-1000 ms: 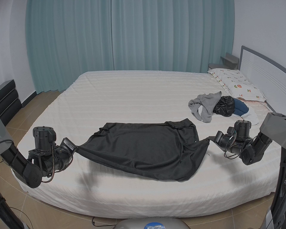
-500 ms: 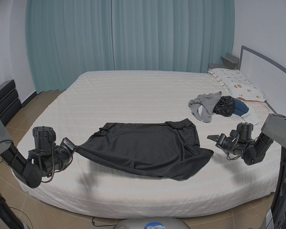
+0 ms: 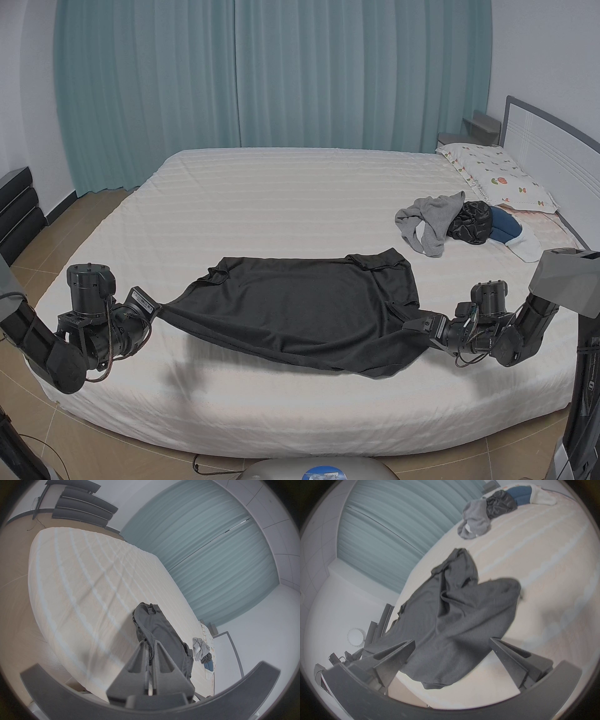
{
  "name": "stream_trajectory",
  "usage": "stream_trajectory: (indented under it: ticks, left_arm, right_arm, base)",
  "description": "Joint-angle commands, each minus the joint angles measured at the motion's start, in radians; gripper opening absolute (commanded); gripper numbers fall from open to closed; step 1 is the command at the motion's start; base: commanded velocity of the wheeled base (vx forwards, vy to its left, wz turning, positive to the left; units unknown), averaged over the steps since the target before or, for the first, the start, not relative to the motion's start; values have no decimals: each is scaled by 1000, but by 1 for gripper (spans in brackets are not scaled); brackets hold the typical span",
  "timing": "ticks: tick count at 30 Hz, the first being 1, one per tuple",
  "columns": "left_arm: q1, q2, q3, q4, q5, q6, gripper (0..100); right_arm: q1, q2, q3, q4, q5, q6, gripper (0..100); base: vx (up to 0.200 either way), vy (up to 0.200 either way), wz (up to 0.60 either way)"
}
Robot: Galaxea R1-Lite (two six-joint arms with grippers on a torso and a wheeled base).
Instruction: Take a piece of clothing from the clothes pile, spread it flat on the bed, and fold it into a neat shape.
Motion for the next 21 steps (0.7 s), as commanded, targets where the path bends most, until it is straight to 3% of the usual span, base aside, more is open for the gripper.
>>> stream_trajectory:
  ticks: [1, 2, 14, 21]
  left_arm:
    - [0, -14, 1, 0, 1, 0, 0]
    - [0, -19, 1, 0, 1, 0, 0]
    - [12, -16, -6, -2, -3, 0, 0]
    - [24, 0, -32, -2, -4, 0, 0]
  right_arm:
    - [13, 17, -37, 74, 0, -5, 100]
    - [13, 17, -49, 101, -1, -6, 0]
    - [5, 19, -162, 127, -15, -6, 0]
    - [7, 20, -259, 132, -72, -6, 0]
  base:
    - [0, 0, 0]
    - [0, 0, 0]
    - [0, 0, 0]
    - [0, 0, 0]
